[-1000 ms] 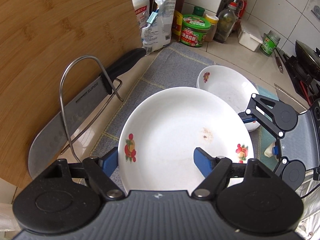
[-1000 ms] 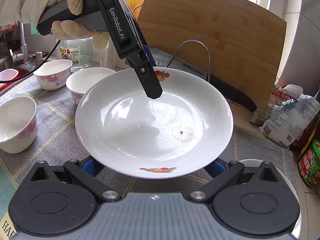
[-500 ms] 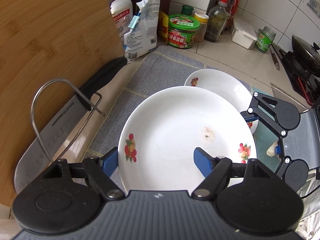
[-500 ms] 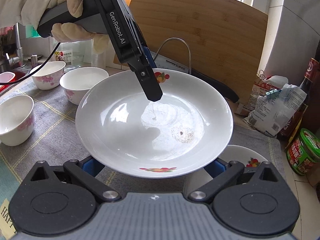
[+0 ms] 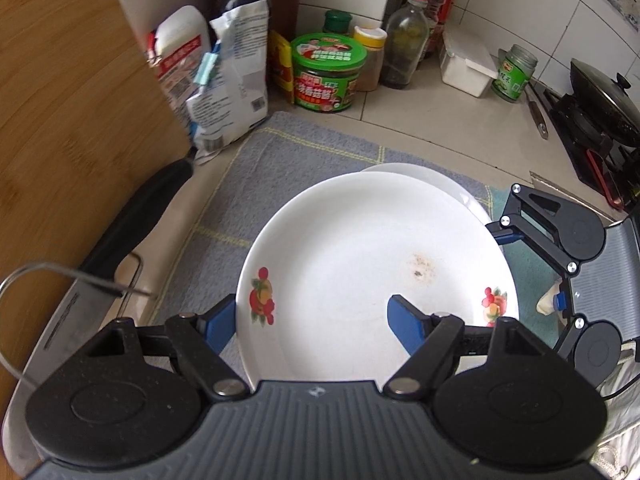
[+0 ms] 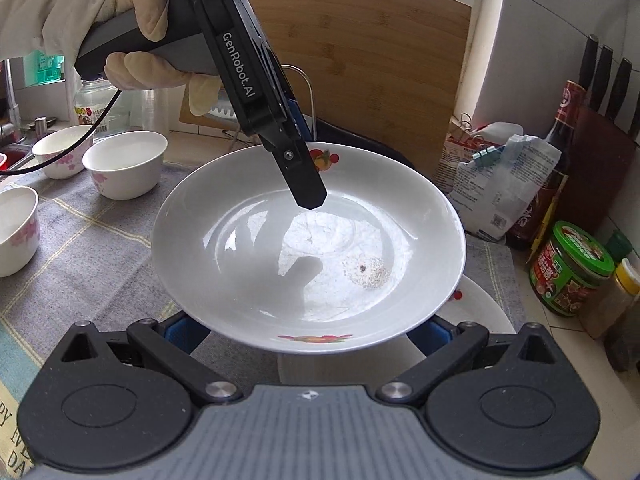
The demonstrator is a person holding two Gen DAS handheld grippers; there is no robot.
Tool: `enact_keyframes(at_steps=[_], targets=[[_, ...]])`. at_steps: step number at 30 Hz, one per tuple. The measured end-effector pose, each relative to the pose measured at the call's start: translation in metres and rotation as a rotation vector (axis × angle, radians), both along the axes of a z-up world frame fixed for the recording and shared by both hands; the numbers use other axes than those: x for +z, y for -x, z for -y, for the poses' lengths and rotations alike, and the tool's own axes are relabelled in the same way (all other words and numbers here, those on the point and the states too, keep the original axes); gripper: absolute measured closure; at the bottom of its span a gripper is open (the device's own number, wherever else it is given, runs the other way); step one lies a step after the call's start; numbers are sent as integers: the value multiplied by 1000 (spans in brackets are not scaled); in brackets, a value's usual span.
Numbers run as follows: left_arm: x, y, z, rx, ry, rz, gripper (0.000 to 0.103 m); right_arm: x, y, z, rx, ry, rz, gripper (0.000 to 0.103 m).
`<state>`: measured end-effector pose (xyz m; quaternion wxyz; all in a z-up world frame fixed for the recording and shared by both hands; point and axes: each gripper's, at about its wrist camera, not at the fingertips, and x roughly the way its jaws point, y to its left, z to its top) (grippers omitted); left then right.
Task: Organize plates and bowls
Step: 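Lower the held plate onto the plate stack with both grippers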
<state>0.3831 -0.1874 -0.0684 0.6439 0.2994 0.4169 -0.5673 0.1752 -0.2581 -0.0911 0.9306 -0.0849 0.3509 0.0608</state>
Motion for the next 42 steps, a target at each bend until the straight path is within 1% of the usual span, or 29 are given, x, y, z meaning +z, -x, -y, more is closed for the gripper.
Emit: enact_keyframes(at_steps=[10,18,29,35,42], targets=[[-8,16,43,-77,3,-17,25,-4,22,31,-78,8,-16,0],[-16,26,66,-119,2,-32,25,-9,31,47,-123,5,-34,0],[-26,27,82,-139,-13,-47,25,-12,34,59,-147,-43,-51,0],[-32,27,87,-146,-27,-52,25,-13,34,65,-154,-92,-75,0],[-38,28,90,-152,-42,-51,25,-14,33,66,-160,-125,-89,0]])
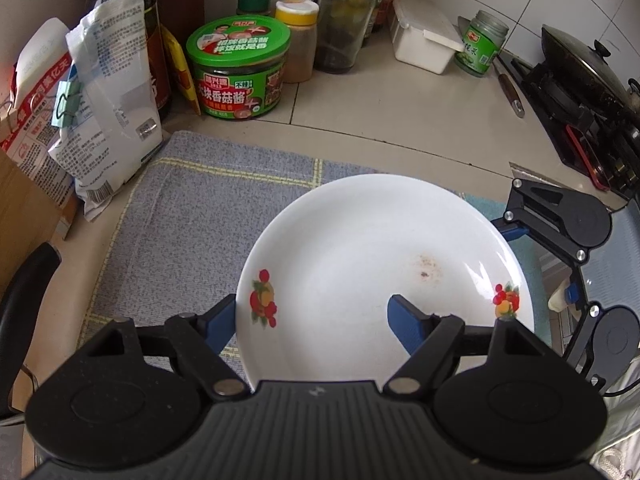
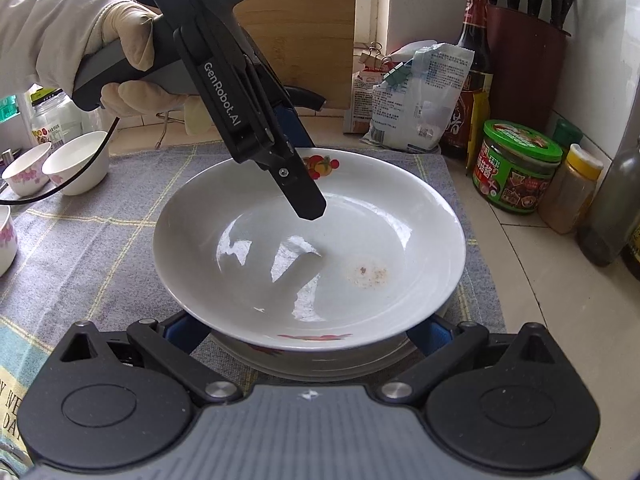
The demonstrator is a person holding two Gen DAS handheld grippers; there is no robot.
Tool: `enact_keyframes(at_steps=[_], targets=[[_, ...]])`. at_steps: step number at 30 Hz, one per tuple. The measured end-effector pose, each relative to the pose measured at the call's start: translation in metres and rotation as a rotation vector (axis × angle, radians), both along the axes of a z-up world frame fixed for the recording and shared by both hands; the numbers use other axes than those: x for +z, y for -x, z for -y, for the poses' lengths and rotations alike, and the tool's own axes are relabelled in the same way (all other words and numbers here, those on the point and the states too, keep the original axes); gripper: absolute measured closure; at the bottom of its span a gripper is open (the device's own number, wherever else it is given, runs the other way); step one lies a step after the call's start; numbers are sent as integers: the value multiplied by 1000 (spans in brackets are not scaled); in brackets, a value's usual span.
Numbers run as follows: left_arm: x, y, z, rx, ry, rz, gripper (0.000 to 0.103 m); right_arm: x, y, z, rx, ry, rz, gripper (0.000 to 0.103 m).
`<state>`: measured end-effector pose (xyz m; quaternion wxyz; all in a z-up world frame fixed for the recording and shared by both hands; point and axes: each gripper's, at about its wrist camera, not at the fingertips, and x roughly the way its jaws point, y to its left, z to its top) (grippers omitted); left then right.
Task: Organize plates and bowls
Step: 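Lower the held plate onto the plate stack with both grippers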
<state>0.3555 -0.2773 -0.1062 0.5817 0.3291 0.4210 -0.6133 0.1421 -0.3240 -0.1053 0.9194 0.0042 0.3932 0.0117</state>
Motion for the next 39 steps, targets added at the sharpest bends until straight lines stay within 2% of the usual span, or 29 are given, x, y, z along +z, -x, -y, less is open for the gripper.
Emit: enact_keyframes(at_steps=[27,39], targets=[[-10,-3,7,26,6,10,22,0,-3,0,17,-42,-50,0],[-10,-3,5,41,3,17,22,0,6,-3,-23,26,-80,0]])
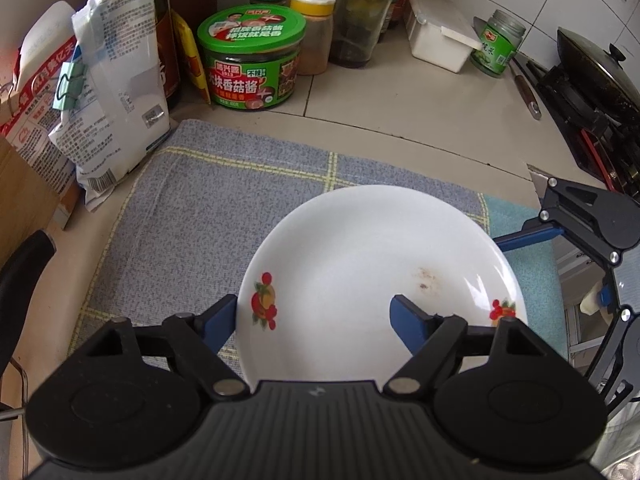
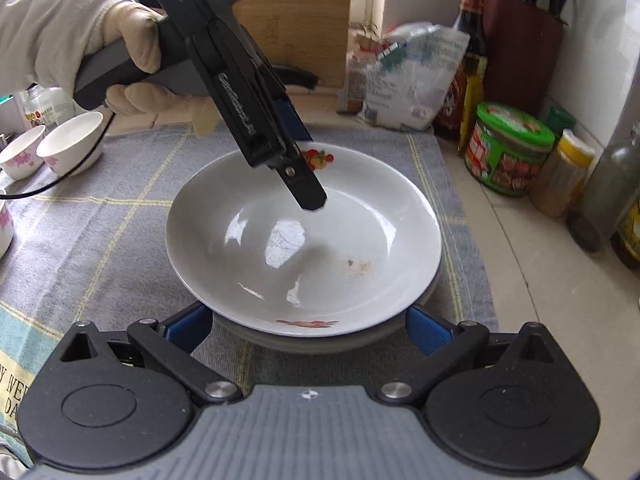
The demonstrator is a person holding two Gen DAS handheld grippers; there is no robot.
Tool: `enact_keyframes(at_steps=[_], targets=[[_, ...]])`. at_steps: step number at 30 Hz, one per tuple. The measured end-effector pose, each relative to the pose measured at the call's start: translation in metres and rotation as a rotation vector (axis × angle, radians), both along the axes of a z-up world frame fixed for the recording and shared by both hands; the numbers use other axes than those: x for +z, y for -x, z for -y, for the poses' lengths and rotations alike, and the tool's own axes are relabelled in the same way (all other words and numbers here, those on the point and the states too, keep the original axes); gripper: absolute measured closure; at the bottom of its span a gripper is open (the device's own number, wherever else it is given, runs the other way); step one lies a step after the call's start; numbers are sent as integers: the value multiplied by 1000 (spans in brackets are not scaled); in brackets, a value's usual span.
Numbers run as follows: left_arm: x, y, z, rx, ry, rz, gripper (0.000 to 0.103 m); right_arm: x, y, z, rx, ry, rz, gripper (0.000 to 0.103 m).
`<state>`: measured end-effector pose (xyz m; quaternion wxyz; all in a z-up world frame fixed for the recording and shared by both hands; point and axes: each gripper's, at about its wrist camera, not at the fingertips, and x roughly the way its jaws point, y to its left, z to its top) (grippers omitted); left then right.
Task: Organize plates and bowls
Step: 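Lower the held plate onto the plate stack with both grippers, then open both grippers and withdraw from the plate stack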
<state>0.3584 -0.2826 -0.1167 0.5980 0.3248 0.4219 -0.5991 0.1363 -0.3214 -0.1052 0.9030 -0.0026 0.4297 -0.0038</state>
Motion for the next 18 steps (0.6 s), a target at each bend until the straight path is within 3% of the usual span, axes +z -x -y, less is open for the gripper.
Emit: enact_keyframes(at_steps=[3,9,18], targets=[[0,0,0,10,1,0,22,-1,1,1,-6,-17,2,0],[13,10,-7,28,33,32,12,4,6,3,-17,-37,25,0],[52,51,-51,194,90,158,9,12,15,-6,0,17,65,0]])
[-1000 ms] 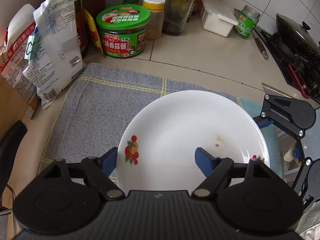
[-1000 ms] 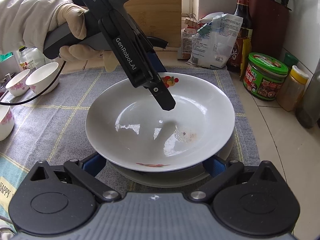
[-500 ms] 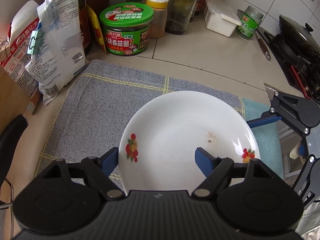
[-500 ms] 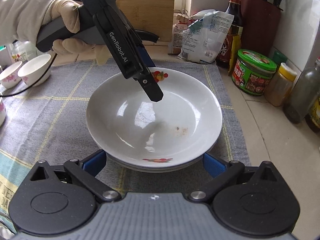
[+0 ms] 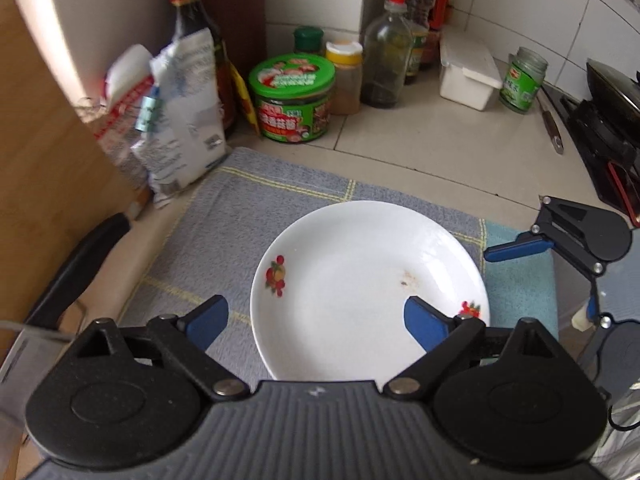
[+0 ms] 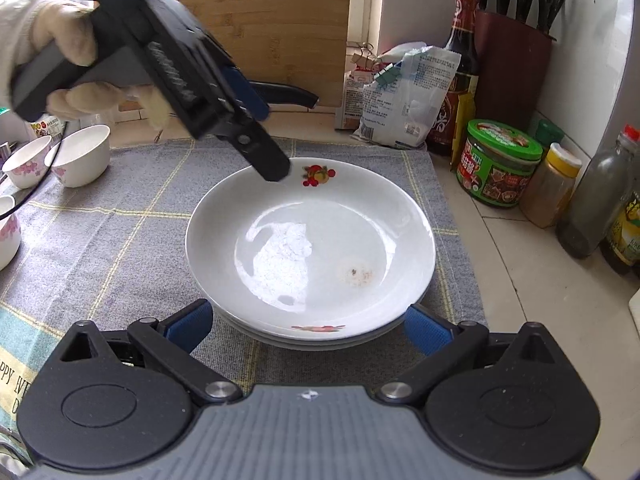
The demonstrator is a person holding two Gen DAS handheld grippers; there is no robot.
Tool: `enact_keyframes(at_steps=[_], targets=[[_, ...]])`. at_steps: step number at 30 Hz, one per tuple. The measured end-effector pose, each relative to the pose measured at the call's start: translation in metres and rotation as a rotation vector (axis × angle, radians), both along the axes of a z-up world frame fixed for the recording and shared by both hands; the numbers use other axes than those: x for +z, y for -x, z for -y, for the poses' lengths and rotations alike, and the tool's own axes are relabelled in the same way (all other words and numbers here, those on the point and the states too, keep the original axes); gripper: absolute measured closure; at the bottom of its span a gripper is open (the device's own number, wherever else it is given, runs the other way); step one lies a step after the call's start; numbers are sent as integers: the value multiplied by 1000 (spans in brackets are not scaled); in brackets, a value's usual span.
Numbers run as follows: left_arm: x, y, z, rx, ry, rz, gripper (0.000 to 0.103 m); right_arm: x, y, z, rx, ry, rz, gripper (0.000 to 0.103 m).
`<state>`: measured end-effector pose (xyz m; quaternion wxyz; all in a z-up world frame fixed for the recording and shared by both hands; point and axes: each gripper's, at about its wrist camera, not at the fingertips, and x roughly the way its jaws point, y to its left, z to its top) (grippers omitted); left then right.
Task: Organize plates and bowls
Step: 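Open both grippers and withdraw from the plate stack, then move both grippers to the plain white bowl and grasp opposite rims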
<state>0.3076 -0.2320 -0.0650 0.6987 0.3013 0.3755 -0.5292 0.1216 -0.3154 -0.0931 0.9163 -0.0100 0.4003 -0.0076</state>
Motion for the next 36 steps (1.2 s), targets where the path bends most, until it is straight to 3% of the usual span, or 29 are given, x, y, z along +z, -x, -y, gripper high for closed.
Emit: enact_keyframes(at_steps=[5,9,19,23,36], targets=[[25,43,-40,130,88,129,3,6,1,-9,38,49,33,0],[29,73,-71,269,108,205,3,9,-1,-21,89,72,46,0],[21,108,-172,579,175,128,3,14,-17,-83,250,73,61,0],[19,113,-215,592,185,106,3,12,-21,-120,284,83,55,0],[0,119,-359,489,171,65,3,4,-14,-232,314,114,-17,0]])
